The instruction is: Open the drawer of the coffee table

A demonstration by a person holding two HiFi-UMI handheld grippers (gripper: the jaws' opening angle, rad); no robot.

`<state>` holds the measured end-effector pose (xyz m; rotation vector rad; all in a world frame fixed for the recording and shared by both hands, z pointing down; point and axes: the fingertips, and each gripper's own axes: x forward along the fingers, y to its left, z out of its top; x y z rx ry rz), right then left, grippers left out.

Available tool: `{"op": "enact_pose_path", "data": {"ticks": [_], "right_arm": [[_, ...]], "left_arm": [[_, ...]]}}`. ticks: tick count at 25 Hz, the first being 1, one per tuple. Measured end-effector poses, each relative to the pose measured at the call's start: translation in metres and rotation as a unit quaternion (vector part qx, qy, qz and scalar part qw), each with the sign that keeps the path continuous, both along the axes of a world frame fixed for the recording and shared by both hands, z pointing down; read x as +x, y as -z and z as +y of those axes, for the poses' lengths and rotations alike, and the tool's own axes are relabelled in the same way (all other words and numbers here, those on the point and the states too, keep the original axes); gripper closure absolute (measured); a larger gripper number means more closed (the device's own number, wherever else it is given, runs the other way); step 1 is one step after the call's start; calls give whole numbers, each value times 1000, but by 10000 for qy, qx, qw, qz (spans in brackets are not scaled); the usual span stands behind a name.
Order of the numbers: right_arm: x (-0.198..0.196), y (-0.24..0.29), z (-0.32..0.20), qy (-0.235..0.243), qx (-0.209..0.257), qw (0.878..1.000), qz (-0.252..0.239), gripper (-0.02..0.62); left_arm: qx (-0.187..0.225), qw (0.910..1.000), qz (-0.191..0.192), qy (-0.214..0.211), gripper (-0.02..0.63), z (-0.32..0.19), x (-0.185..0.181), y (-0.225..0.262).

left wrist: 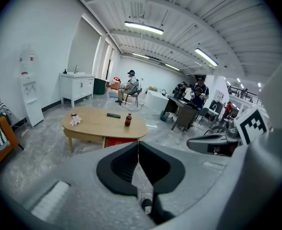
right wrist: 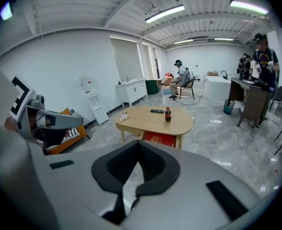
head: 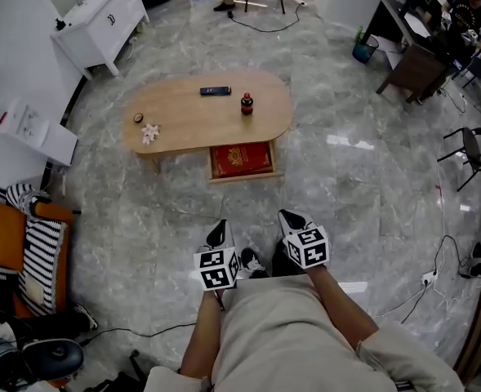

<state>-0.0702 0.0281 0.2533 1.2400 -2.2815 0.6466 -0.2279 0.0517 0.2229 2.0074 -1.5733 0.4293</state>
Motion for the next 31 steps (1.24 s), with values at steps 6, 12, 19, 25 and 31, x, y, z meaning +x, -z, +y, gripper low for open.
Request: {"op": "enact_pose_path", "data": {"ticks": [6,12,19,25,31], "right_arm": [[3,-2,-2,-41,-37,9999,-85,580],[8,0,-5,-36,-7,9999,-121,580],[14,3,-4,-35,41,9999,-98,580],[26,1,-4,-180,0,9997,-140,580],[8,-1,0,211,-55,9996,-189,580]], "left_arm": [[29,10000,-2,43,594,-2,1,0],[60,9995,-14,299,594,-6,-6,1],[147,9991,-34,393,594,-11,-6,4],[178,9995,-97,225,594,-13,5,5],[243,9982,11,548,594,-17,-9,8]]}}
